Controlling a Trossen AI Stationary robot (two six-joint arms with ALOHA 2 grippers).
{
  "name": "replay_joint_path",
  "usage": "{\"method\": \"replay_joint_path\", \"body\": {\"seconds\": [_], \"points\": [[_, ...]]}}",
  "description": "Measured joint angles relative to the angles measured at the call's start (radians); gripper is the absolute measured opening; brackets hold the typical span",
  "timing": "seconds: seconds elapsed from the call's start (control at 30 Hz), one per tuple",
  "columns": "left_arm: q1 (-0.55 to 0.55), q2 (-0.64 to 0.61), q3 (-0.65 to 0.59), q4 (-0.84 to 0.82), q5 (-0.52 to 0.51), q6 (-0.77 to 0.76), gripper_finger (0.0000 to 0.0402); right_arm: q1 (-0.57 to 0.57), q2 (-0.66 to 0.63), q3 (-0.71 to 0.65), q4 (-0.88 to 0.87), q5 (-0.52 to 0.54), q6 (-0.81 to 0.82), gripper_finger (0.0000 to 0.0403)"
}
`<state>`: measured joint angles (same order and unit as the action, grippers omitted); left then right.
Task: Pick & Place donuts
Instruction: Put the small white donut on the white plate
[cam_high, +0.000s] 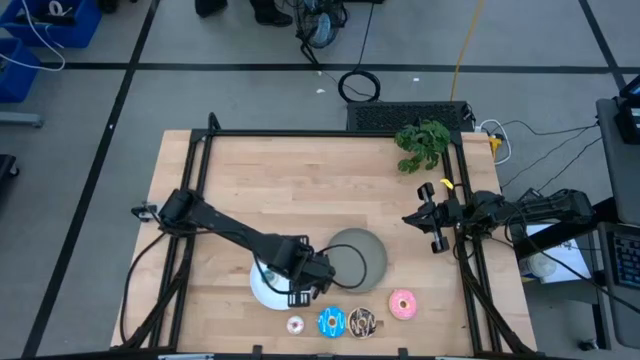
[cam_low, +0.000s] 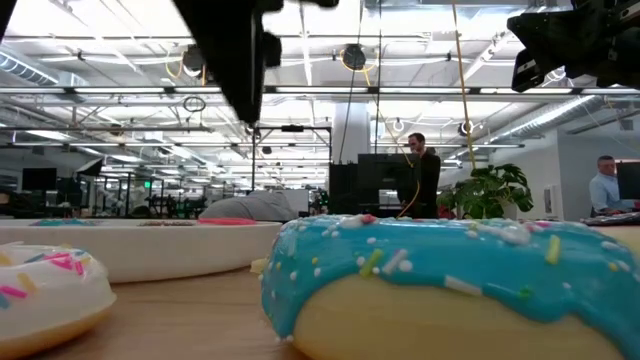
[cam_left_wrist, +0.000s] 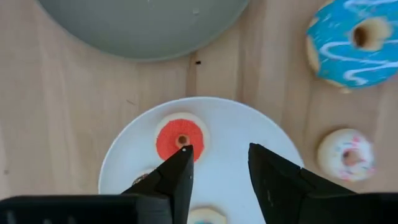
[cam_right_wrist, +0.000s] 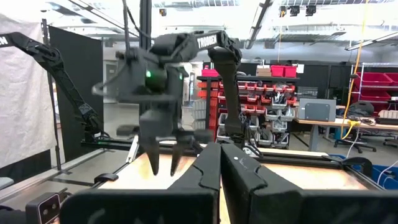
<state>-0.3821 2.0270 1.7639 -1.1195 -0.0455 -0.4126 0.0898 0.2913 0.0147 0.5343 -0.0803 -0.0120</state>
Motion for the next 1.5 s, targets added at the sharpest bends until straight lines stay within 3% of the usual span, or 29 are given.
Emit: {"method": "replay_joint_path", "body": {"seconds": [0.2, 0.43, 0.93, 1.1, 1.3, 1.5], "points": [[-0.050, 0.000, 0.108, -0.071, -0.083, 0.034, 0.0097, 0.000, 0.000, 0.000, 0.000, 0.000, 0.000, 0.0000], [-0.117, 0.000, 0.144, -0.086, -0.089, 0.015, 0.0008, 0.000, 0.000, 0.000, 0.000, 0.000, 0.000, 0.0000], [-0.171, 0.002, 0.144, -0.079, -0.120, -0.147, 0.0013, 0.000, 0.000, 0.000, 0.000, 0.000, 0.000, 0.0000], [-0.186, 0.060, 0.145, -0.069, -0.091, -0.135, 0.0006, 0.000, 0.000, 0.000, 0.000, 0.000, 0.000, 0.0000], [-0.196, 0.134, 0.144, 0.016, 0.022, -0.165, 0.0006, 0.000, 0.000, -0.001, 0.000, 0.000, 0.000, 0.0000], [-0.223, 0.154, 0.144, 0.056, 0.022, -0.172, 0.0004, 0.000, 0.000, -0.001, 0.003, 0.000, 0.000, 0.0000]]}}
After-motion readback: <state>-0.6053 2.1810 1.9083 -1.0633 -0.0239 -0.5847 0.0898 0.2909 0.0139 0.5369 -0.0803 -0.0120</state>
